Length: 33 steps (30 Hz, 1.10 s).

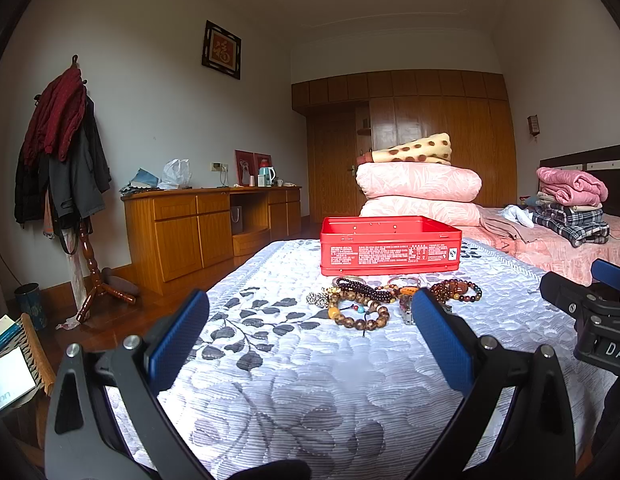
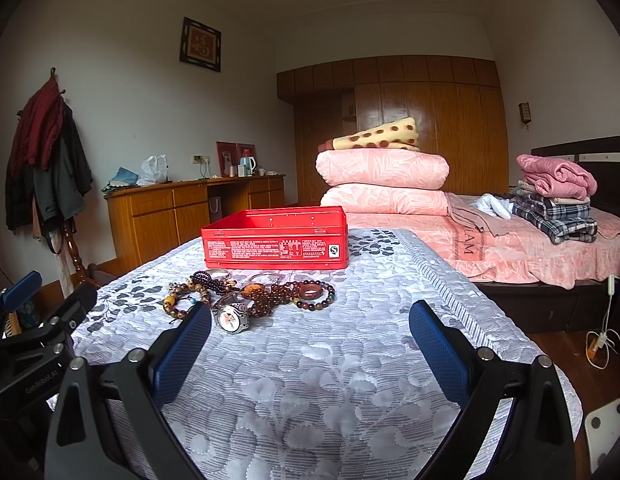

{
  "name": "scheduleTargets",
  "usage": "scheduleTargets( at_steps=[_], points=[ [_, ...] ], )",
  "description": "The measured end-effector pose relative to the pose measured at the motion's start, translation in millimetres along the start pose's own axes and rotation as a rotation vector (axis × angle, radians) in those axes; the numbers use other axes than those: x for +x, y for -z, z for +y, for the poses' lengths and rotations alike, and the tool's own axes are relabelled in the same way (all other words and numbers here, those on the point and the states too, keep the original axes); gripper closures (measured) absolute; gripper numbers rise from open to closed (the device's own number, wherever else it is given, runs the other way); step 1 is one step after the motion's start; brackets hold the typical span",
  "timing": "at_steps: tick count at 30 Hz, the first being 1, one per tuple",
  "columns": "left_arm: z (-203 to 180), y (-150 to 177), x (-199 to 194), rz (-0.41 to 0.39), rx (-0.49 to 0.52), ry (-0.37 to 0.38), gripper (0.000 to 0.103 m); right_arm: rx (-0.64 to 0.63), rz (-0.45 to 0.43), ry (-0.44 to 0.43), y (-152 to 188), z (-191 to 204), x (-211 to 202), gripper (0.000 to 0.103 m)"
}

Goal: Organize jewelry

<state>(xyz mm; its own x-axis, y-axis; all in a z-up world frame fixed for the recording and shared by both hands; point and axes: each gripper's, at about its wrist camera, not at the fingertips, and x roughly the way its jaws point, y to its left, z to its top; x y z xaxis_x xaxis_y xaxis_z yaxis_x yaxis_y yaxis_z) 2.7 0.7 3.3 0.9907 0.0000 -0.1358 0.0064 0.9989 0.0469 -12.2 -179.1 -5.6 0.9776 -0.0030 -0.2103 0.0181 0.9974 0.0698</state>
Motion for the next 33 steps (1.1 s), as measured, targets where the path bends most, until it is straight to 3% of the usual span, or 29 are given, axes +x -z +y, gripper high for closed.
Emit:
scheduleTargets(
  at_steps=[19, 23, 33],
  points=[
    [5, 8, 6, 0.030, -0.010, 0.014, 0.005, 0.004, 0.016, -0.008, 5, 0, 6, 0.006],
    [11, 6, 15, 0.086, -0.030, 0.075, 0.005, 0.007, 0.044, -0.026, 4, 3, 13, 0.006],
    [32, -8, 53, 0.227, -0.069, 0.037, 0.005, 0.067, 0.196, -0.099, -9, 8, 50, 0.006]
  ],
)
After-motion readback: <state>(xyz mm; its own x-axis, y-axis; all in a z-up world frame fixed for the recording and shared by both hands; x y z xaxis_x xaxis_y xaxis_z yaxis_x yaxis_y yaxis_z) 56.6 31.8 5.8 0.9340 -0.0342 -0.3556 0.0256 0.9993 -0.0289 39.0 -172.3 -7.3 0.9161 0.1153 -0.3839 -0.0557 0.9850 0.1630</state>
